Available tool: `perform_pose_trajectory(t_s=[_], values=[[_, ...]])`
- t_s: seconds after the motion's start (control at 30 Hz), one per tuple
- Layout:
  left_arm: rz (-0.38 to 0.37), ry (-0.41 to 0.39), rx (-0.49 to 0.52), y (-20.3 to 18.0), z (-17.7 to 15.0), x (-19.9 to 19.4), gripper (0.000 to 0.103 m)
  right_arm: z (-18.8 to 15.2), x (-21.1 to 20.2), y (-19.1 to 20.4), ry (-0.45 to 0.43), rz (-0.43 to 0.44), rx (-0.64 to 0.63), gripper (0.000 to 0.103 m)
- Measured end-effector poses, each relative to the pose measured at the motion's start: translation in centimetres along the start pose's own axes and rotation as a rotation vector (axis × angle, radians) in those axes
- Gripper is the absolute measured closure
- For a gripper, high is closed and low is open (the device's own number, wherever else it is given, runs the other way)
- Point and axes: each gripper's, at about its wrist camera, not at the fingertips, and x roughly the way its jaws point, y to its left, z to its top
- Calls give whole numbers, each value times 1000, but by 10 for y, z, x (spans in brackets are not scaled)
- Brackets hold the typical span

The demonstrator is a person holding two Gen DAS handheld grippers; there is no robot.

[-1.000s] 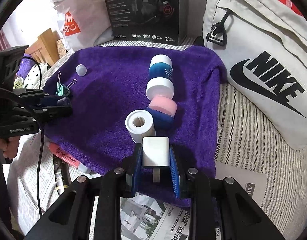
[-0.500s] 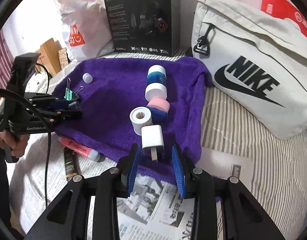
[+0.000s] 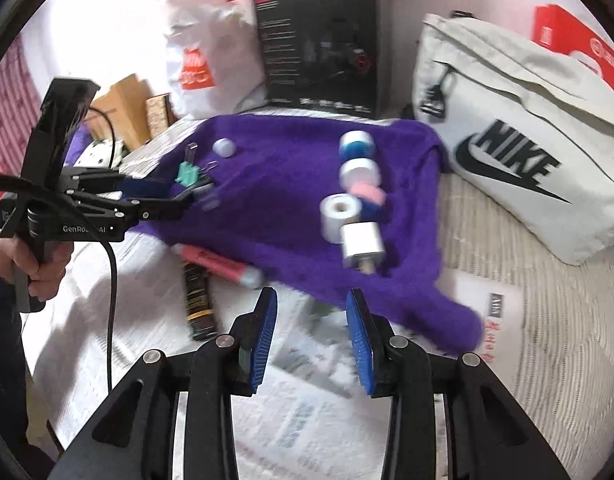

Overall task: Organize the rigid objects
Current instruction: 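Open the right gripper to release the charger while left sets the cup by the Horizon tube, then grasp the black-gold Grand Reserve tube with the right gripper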

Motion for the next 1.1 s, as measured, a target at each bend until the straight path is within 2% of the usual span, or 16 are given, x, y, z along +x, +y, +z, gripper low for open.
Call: perform_pose_trajectory(t_s=[0.23, 0.33, 0.6, 0.7, 0.73, 0.9, 1.1], values=[[21, -14, -65, 15, -32, -21, 51, -9, 20, 44, 40, 106, -68, 67], [28, -6, -97, 24, -44, -22, 51, -9, 35, 60, 65, 127, -108, 67], [22, -3, -157, 42, -66, -28, 51, -8, 62, 79, 107, 101, -184, 68], [16, -4, -166, 44, -69, -28, 51, -8, 64, 88, 95, 61, -239, 72], [13, -3, -170, 44, -70, -27, 51, -8, 65, 90, 87, 57, -258, 77], [3, -8, -170, 43, -71, -27, 51, -7, 65, 88, 79, 83, -253, 80], [-17, -13, -131, 32, -70, -29, 51, -19, 51, 75, 95, 64, -215, 80]])
